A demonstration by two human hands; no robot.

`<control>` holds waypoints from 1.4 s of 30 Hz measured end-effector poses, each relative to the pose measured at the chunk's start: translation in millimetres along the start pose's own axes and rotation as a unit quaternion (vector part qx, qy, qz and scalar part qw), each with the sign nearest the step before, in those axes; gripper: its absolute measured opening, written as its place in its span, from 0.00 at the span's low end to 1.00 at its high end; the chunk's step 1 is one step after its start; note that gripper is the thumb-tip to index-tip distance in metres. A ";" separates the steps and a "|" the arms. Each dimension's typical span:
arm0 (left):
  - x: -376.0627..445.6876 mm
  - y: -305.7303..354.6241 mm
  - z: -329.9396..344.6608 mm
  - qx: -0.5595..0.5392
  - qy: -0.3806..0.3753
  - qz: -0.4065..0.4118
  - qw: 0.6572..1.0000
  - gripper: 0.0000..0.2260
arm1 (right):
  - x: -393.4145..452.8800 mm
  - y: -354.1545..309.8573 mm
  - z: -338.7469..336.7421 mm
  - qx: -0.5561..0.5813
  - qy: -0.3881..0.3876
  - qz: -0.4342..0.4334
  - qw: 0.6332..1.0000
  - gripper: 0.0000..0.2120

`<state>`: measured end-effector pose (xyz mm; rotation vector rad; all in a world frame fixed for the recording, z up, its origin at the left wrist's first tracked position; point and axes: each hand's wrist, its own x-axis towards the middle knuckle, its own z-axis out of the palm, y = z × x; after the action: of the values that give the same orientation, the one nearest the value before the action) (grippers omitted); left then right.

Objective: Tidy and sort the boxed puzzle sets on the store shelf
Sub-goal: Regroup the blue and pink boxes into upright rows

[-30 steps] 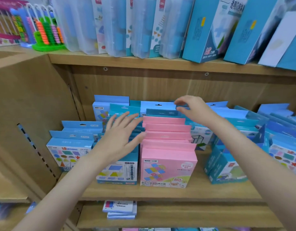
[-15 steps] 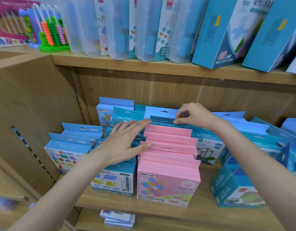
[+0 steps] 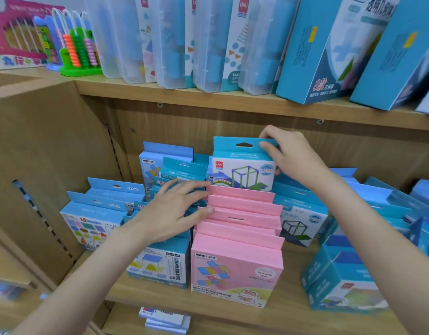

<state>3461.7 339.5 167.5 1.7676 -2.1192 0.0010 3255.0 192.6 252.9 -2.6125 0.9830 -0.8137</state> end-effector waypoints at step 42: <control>-17.8 38.6 25.5 -0.020 0.123 0.183 0.975 0.24 | -180.1 24.4 -42.0 0.351 0.243 0.179 0.886 0.06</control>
<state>3420.2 358.4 147.9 1.2581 -2.2070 0.2599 3106.2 293.1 202.4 -1.5849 0.9885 -1.4279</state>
